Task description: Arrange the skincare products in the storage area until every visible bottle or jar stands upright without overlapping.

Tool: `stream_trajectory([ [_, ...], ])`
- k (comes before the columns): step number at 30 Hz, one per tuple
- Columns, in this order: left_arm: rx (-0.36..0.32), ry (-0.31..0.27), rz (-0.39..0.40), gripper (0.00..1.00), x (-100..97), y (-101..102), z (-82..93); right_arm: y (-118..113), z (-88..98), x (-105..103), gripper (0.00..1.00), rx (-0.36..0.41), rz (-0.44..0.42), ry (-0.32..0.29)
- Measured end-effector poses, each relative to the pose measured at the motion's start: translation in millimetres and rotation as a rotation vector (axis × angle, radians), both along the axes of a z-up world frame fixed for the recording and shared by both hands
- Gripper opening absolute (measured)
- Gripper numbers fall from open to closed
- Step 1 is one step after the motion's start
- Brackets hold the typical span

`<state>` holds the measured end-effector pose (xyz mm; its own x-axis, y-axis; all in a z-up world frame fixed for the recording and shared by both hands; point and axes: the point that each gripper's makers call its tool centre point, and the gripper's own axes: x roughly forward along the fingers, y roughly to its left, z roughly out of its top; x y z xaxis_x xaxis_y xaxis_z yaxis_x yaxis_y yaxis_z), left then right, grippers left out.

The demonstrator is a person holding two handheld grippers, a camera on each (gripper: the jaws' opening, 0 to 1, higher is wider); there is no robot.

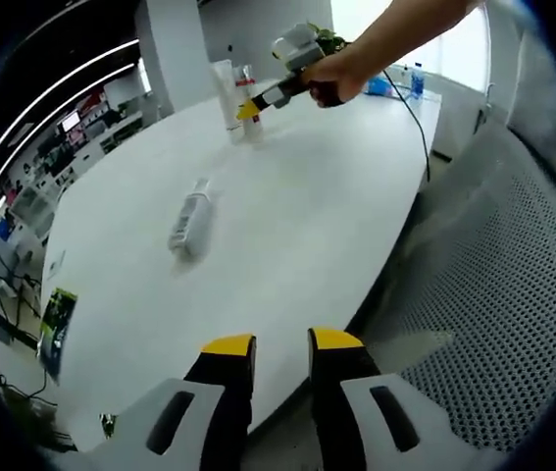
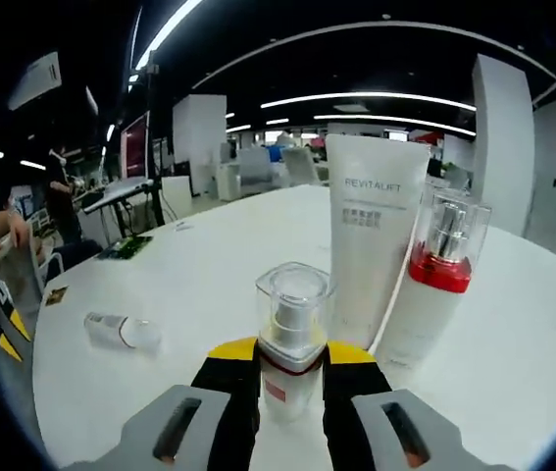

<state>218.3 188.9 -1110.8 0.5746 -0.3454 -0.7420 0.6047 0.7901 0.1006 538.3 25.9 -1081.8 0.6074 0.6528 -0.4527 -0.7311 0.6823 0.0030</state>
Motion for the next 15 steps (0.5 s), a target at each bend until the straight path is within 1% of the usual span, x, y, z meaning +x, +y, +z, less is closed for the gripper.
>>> stream_trajectory([
  [4,-0.001,0.001,-0.002,0.16,-0.3,-0.1,0.1,2.0,0.2,-1.1,0.16,0.006,0.013,-0.014],
  [6,0.000,0.006,-0.002,0.16,-0.9,0.2,-0.7,3.6,1.5,-0.7,0.16,0.023,0.005,-0.009],
  [10,-0.001,-0.001,-0.004,0.15,-0.6,-0.4,0.3,6.6,2.4,1.0,0.17,0.020,-0.003,-0.010],
  [15,0.000,0.004,-0.005,0.15,-1.1,-0.5,-1.0,5.4,2.0,1.6,0.17,0.027,-0.008,-0.002],
])
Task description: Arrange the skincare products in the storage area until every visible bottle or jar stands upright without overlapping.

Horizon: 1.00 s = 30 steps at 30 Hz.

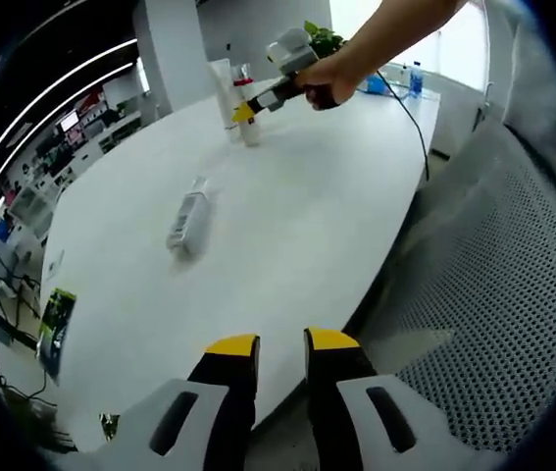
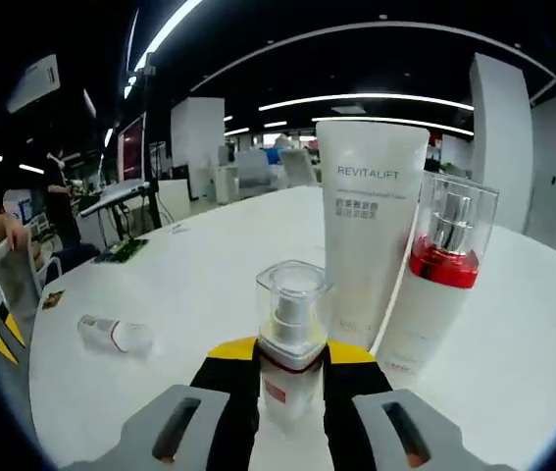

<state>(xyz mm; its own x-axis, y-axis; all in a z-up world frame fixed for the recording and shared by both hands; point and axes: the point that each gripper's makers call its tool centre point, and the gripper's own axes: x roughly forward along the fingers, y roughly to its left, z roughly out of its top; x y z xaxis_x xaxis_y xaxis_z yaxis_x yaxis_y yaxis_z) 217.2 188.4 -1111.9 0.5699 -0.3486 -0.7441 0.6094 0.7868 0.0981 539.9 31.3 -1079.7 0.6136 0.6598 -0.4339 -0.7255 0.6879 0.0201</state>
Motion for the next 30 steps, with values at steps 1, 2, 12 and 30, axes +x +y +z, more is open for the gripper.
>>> stream_trajectory([
  [1,0.001,0.002,0.000,0.15,-0.2,0.1,-0.4,0.1,0.1,-0.5,0.17,-0.004,0.003,-0.002],
  [2,0.004,0.003,0.000,0.15,-0.3,0.4,-0.7,-0.3,-0.4,0.9,0.17,-0.005,0.003,0.000],
  [12,0.015,0.000,-0.002,0.13,0.0,2.2,-1.0,-0.3,-3.0,-1.4,0.17,-0.032,0.011,0.014],
  [30,0.022,-0.021,-0.005,0.12,2.1,3.8,1.6,-4.3,-8.6,-1.7,0.20,-0.059,-0.020,0.057],
])
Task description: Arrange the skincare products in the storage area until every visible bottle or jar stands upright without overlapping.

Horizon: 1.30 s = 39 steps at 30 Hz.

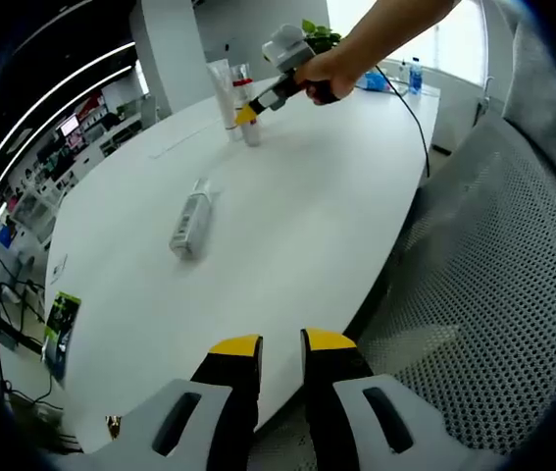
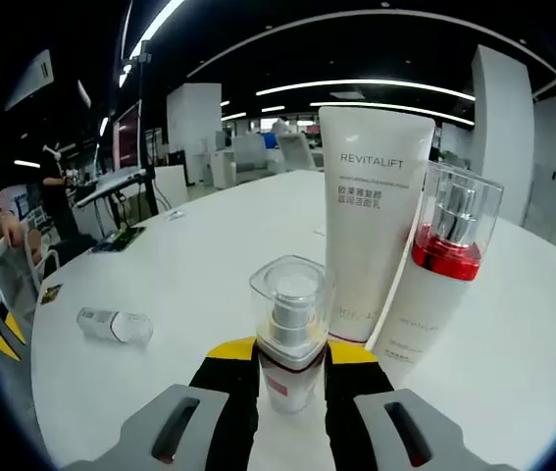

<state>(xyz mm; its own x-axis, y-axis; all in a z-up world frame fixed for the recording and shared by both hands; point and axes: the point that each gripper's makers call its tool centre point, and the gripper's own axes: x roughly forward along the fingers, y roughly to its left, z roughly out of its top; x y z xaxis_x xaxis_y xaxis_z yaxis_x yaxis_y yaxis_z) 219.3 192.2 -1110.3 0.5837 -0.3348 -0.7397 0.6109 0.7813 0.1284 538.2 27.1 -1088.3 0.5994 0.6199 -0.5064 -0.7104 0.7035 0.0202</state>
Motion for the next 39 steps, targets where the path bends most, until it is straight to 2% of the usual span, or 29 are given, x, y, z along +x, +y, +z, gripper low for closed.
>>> stream_trajectory([
  [11,0.001,0.005,-0.005,0.10,-0.9,-0.4,-0.9,-0.1,-17.7,-6.2,0.32,-0.021,-0.028,0.070],
  [14,0.004,0.007,-0.005,0.10,-1.2,0.0,-1.4,3.3,-21.6,-6.1,0.36,0.020,-0.097,0.121],
  [15,0.008,0.011,-0.007,0.09,-1.8,0.3,-2.0,1.1,-25.2,-5.7,0.37,0.010,-0.134,0.142],
  [18,0.008,0.013,-0.009,0.09,-2.2,0.0,-2.4,-2.9,-27.5,-2.1,0.32,0.007,-0.232,0.161],
  [21,0.006,0.014,-0.011,0.09,-2.4,-0.4,-2.3,-3.6,-28.8,-2.1,0.20,-0.019,-0.270,0.169],
  [22,0.006,0.017,-0.011,0.09,-2.8,-0.4,-2.9,-3.1,-28.1,-1.3,0.18,-0.030,-0.274,0.154],
  [26,0.007,0.014,-0.009,0.08,-2.4,-0.1,-2.4,-2.9,-25.1,2.5,0.15,-0.057,-0.269,0.113],
  [32,0.009,0.015,-0.012,0.07,-2.8,-0.2,-2.7,-11.8,-25.9,9.9,0.14,-0.102,-0.284,0.098],
  [39,0.006,0.027,-0.019,0.07,-4.5,-1.5,-4.3,-17.0,-25.5,19.7,0.14,-0.090,-0.324,0.091],
])
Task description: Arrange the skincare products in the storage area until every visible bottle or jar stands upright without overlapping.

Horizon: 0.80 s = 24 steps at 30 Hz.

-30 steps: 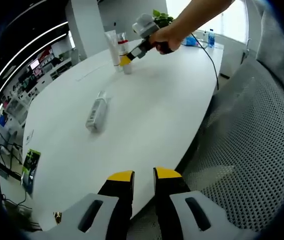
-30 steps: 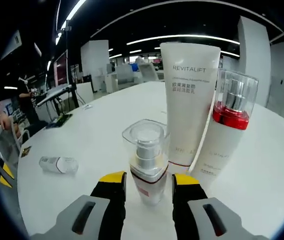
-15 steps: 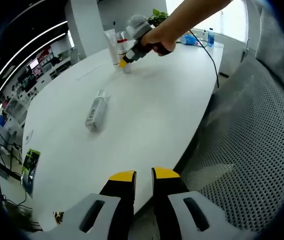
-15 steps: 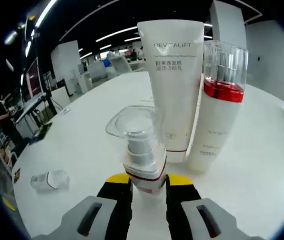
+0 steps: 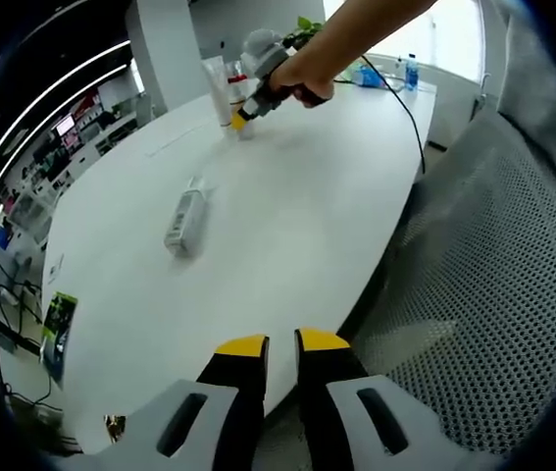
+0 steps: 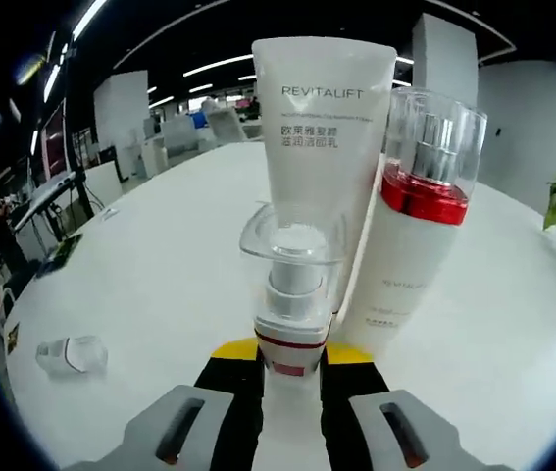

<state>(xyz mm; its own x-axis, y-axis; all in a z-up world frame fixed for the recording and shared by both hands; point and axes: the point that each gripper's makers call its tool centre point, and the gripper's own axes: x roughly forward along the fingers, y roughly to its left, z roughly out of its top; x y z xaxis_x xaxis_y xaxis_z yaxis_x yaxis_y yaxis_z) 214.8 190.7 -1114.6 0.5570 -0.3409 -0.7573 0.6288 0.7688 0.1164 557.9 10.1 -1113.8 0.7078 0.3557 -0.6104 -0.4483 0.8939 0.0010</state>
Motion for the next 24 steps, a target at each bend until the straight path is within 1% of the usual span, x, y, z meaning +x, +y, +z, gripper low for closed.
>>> stream_trajectory([
  [6,-0.001,0.010,-0.004,0.06,-1.3,-0.9,-1.4,0.9,0.3,5.2,0.14,0.010,-0.032,0.003],
  [15,0.003,0.022,-0.001,0.06,-2.0,0.0,-3.5,0.9,0.5,11.0,0.14,0.027,-0.053,-0.006],
  [24,0.006,0.018,0.005,0.05,-1.0,1.6,-3.5,3.1,-1.0,12.1,0.15,0.012,-0.030,0.001],
])
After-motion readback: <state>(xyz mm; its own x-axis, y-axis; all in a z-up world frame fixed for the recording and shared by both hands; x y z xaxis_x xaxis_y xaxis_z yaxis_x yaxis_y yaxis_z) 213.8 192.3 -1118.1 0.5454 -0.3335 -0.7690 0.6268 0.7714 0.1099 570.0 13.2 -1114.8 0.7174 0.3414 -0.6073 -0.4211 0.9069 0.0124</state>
